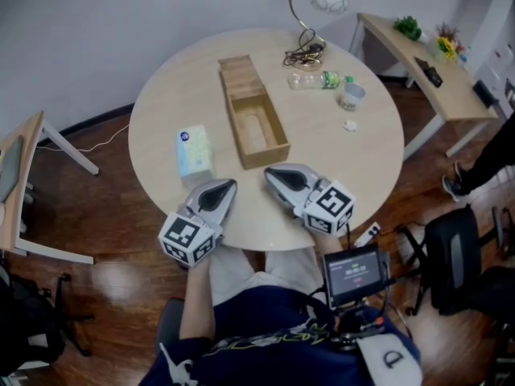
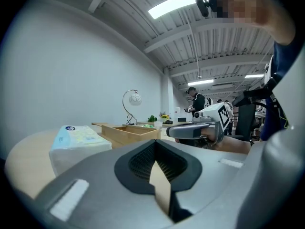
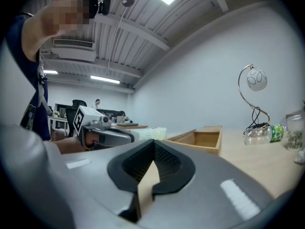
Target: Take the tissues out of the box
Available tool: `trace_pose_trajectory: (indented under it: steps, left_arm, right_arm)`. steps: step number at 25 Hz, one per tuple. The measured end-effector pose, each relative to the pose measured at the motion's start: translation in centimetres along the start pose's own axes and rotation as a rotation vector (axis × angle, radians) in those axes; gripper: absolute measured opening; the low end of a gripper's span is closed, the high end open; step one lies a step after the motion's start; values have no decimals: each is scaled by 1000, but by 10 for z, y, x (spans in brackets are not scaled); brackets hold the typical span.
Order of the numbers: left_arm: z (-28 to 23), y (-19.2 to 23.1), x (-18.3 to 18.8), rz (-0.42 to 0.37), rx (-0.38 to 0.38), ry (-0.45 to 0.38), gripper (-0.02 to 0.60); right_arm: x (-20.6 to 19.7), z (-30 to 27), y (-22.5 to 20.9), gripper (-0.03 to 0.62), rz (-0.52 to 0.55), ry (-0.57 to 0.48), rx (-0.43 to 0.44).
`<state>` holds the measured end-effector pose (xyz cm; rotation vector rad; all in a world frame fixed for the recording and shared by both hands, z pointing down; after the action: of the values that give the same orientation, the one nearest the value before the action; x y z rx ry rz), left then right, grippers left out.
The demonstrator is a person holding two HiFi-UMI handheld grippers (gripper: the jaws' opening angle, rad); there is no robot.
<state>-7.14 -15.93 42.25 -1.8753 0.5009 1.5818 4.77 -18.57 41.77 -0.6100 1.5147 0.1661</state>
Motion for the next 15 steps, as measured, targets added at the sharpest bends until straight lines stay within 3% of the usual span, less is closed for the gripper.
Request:
trace_pose_trajectory:
  steps: [15]
  left_arm:
    - [-1,-1,2,-1,1,2,5]
  right_arm:
    - [0,1,0,2,0,-4,1]
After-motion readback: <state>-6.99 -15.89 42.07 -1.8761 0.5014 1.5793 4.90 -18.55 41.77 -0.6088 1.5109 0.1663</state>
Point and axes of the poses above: the fingertips, and each gripper's own axes: z backward along the fingers, y to its left, x out of its top, the point moved 3 cm from there along z, backward along the fingers, and after that the axes turned 15 degrees about -z, right-handed, at the moved point
